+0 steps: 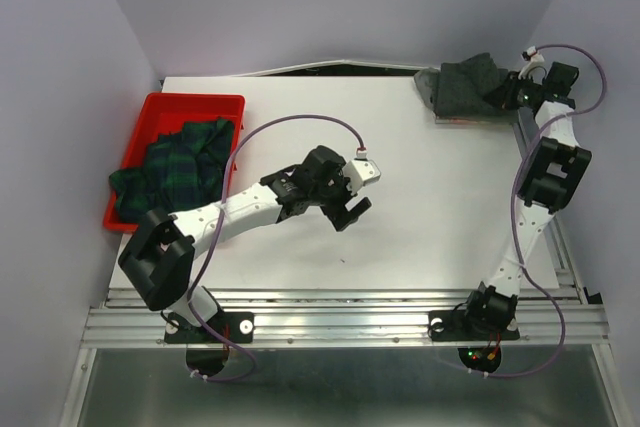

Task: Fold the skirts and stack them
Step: Neatly place the folded skirt to the corner, then grab the skirt from the pile

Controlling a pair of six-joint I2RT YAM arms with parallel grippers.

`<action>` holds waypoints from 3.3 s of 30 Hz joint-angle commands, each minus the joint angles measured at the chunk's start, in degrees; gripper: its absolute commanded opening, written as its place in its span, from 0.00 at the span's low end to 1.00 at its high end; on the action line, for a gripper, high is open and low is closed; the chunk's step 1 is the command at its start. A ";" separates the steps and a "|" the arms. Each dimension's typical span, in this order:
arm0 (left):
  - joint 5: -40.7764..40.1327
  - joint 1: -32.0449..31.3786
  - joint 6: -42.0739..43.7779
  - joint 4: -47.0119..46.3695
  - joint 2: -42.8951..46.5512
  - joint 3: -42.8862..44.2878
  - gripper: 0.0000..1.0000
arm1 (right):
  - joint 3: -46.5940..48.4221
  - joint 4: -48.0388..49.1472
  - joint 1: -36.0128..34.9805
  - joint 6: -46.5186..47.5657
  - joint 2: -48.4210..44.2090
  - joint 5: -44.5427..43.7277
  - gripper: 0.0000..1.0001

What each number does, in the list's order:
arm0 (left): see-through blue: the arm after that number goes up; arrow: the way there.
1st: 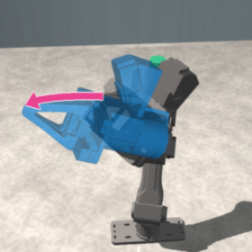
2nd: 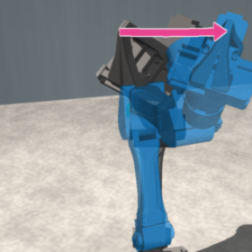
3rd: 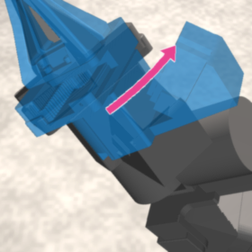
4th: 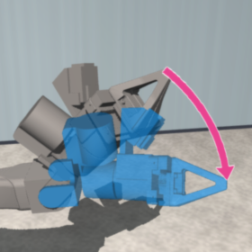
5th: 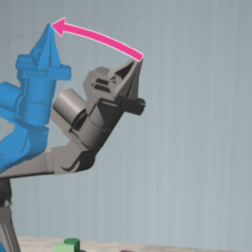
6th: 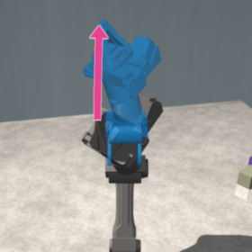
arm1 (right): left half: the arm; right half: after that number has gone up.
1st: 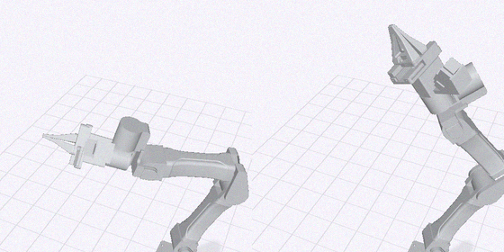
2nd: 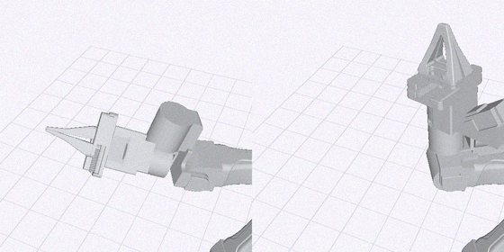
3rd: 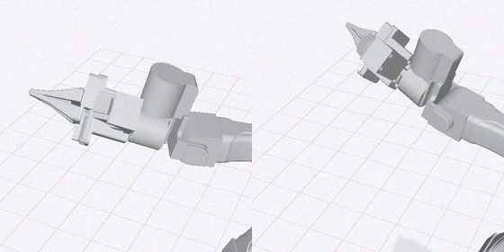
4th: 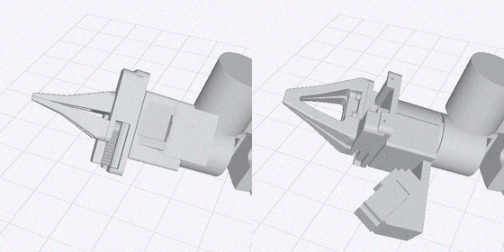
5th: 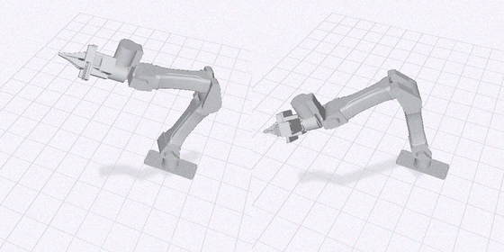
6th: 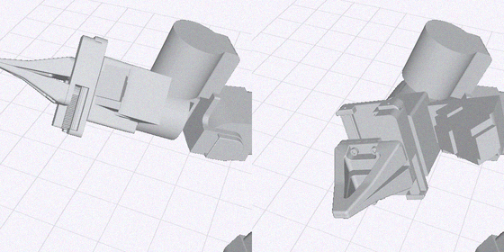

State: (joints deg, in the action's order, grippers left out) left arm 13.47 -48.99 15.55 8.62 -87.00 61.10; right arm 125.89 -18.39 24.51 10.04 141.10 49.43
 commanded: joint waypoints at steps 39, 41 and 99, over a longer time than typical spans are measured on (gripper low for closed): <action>9.19 12.86 -5.18 -1.15 4.21 4.20 0.99 | -9.43 19.90 -4.29 1.56 -19.89 -25.61 1.00; 11.04 15.32 -5.44 -1.59 4.56 4.46 0.99 | -8.73 18.66 -4.30 1.30 -21.30 -25.35 1.00; -11.98 64.11 10.91 16.79 -3.52 5.35 0.99 | -75.17 -7.62 -12.47 -8.20 -72.02 -10.32 1.00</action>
State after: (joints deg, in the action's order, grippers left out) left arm 5.34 14.98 27.35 26.85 -90.24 68.25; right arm 50.78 -28.71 12.21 2.28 69.08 38.37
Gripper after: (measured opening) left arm 0.986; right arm 0.999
